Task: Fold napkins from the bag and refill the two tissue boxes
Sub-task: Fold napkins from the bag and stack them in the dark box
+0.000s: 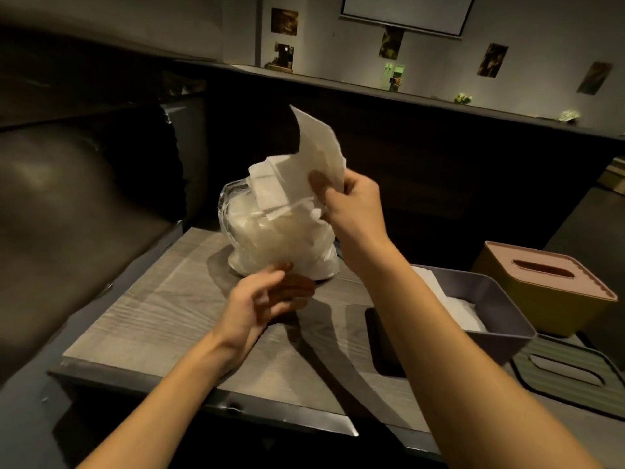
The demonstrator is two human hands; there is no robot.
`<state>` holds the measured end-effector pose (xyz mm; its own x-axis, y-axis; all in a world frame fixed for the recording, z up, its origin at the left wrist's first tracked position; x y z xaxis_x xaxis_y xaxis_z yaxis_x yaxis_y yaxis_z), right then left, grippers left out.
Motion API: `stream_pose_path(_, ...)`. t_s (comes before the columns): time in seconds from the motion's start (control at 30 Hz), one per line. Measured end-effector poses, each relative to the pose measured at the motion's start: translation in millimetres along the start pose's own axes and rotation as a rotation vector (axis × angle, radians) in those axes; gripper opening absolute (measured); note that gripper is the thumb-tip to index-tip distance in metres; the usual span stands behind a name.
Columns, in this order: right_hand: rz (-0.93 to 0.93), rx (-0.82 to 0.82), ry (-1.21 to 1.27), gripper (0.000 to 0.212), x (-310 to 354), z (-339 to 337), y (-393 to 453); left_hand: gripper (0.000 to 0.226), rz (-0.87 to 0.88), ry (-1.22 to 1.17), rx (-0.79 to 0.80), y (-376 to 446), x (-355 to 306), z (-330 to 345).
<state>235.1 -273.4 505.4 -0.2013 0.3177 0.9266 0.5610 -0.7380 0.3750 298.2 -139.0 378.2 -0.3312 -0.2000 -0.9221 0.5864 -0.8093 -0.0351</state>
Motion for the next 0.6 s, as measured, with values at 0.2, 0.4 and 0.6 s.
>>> stream_pose_path(0.2,0.414,0.215,0.478,0.023,-38.8,-0.3,-60.9,0.069,-0.247,-0.27,0.067,-2.6,5.5,-5.7)
stream_pose_path(0.4,0.333,0.175,0.333,0.028,-52.3,-14.0,-85.1,0.065,-0.29,-0.294,0.106,-3.7,8.2,-5.6)
stream_pose_path(0.6,-0.062,0.131,0.158,0.019,15.3,-32.2,-81.8,0.063,-0.274,-0.172,0.179,-3.7,12.1,7.5)
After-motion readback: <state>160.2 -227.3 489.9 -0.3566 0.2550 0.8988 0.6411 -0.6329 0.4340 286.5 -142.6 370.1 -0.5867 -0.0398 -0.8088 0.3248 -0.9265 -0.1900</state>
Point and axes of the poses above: each hand's wrist, its own y-axis towards the middle knuckle, its own z-axis out of the palm, x = y × z, the point moved 7 cm from there along y, towards the middle knuckle, and after that the axes turned 4 degrees about y, right-handed, at the moved point
